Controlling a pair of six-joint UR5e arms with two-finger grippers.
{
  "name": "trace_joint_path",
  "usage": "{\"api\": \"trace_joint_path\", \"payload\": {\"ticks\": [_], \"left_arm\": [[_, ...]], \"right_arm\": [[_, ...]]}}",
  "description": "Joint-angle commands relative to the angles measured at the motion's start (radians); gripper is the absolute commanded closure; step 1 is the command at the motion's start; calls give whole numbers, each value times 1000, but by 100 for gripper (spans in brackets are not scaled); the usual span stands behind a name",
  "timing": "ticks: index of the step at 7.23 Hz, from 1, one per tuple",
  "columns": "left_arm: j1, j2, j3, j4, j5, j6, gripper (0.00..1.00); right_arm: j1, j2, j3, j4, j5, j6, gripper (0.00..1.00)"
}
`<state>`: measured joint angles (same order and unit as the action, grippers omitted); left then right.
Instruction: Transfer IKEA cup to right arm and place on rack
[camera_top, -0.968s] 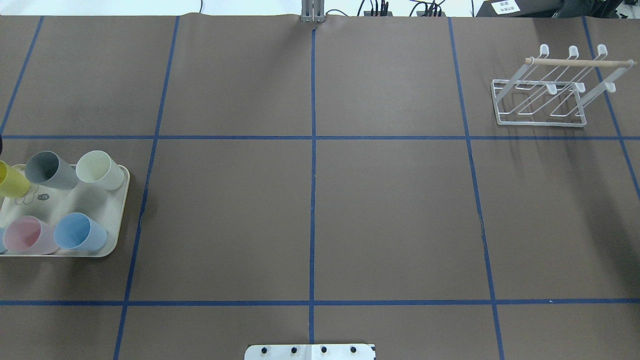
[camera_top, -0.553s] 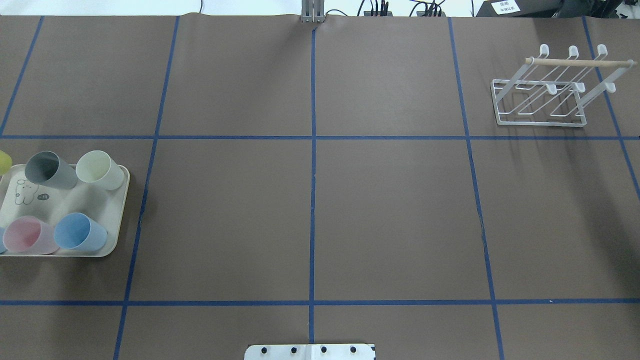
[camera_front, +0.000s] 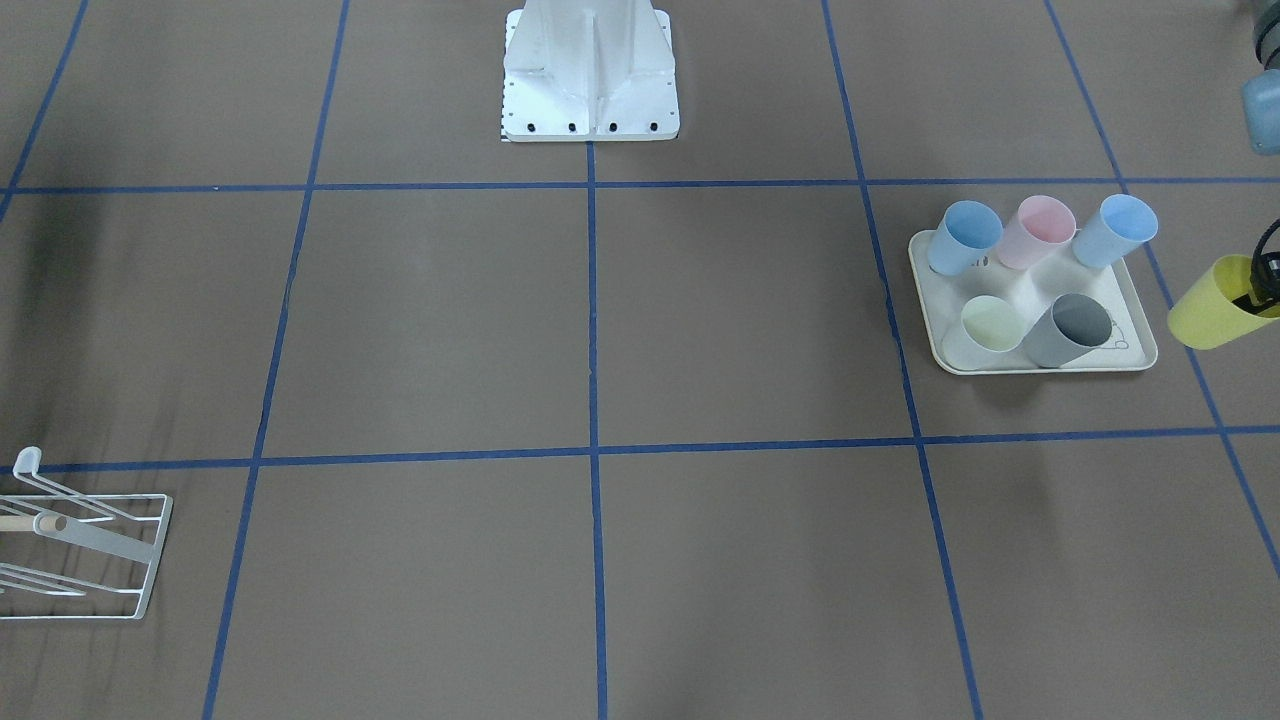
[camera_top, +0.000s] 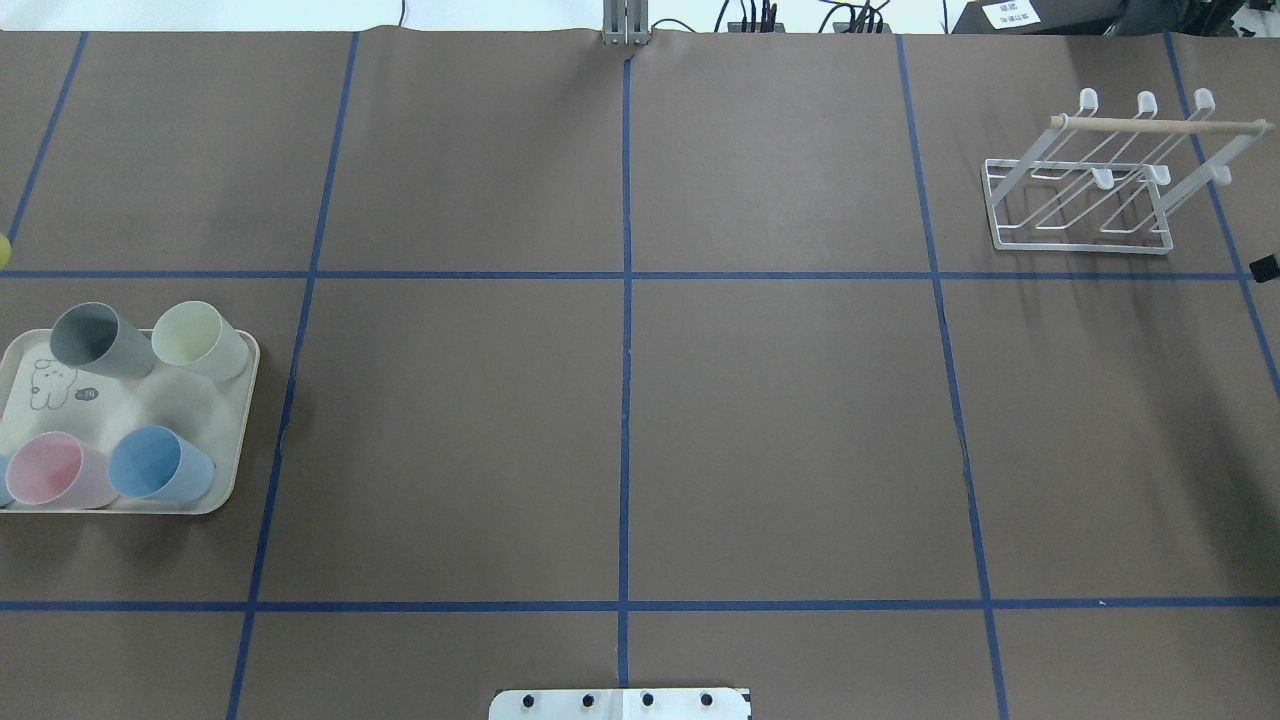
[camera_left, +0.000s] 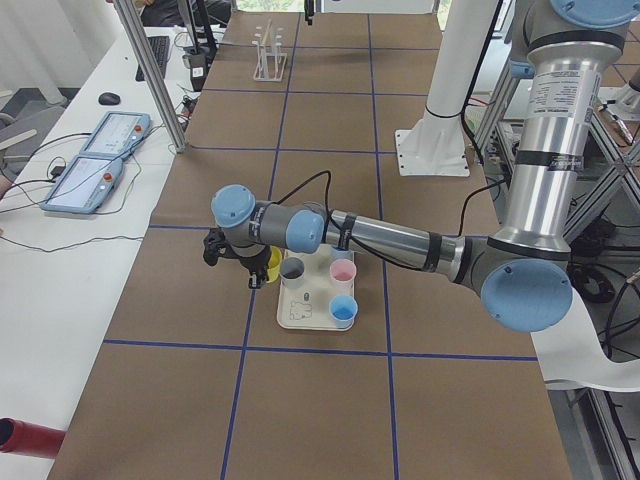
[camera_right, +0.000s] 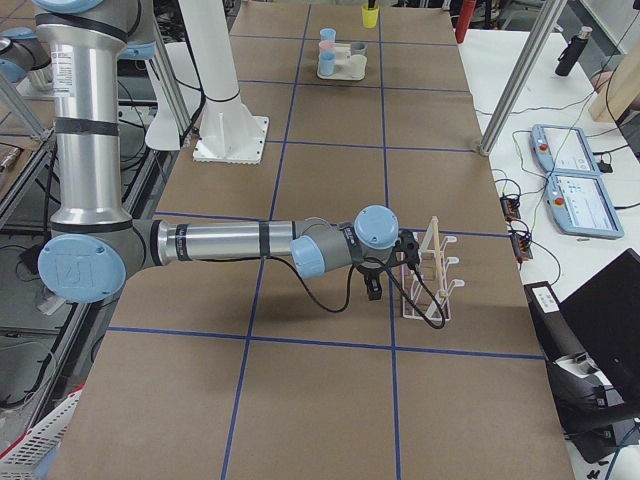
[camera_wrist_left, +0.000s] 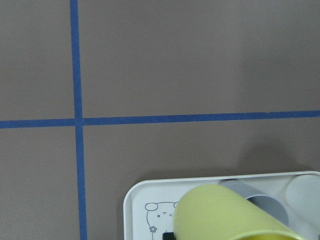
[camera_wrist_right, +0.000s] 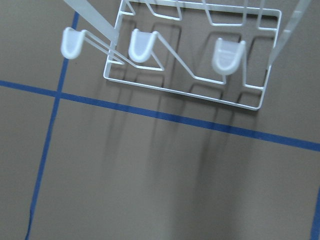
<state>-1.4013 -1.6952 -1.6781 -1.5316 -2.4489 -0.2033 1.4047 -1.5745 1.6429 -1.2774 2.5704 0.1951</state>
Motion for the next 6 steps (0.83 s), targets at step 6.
{"api": "trace_joint_path", "payload": {"ticks": [6], "left_arm": [[140,-93,-243,25,-147,-597,100]], "right_arm": [[-159,226,3,4,19,347,1]]}}
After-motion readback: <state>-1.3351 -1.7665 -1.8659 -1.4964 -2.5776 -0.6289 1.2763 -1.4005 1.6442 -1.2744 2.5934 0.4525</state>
